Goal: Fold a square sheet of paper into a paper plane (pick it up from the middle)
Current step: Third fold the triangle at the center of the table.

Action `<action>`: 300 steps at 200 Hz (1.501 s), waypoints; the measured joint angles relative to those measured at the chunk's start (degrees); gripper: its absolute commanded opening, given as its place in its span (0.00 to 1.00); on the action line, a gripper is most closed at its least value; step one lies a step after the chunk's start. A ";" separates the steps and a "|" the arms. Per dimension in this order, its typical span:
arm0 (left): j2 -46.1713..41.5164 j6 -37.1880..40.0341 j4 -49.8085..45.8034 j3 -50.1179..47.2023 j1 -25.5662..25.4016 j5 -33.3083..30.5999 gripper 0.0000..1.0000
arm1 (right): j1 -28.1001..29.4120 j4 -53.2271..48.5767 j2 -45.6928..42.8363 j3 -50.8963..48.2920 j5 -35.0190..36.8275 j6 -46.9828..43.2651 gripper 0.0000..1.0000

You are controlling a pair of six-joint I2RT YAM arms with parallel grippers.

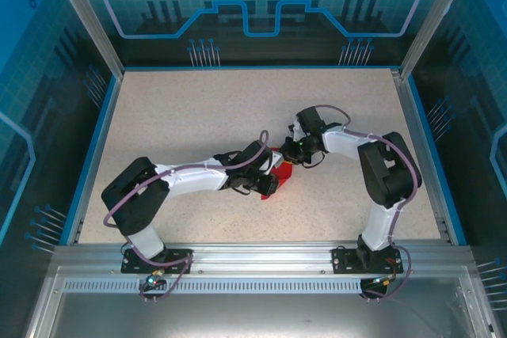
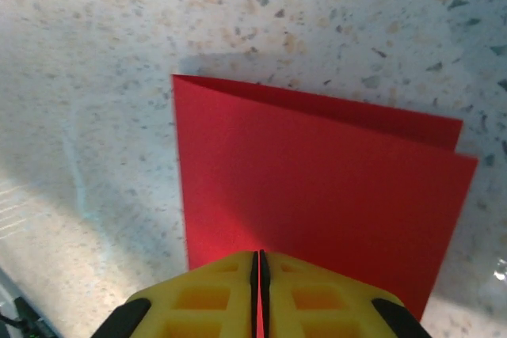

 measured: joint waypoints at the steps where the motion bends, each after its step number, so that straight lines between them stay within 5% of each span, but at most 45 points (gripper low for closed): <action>1: 0.00 0.00 0.00 0.00 0.02 0.07 0.01 | 0.02 0.00 0.09 0.07 0.09 -0.07 0.12; 106: 3.54 -1.01 -0.11 0.04 5.53 6.58 0.04 | 1.25 -3.17 3.26 2.71 3.10 -4.39 0.13; 300: 7.89 0.48 -3.56 3.82 8.26 5.75 0.07 | 1.29 -3.17 3.26 2.71 3.26 -4.81 0.14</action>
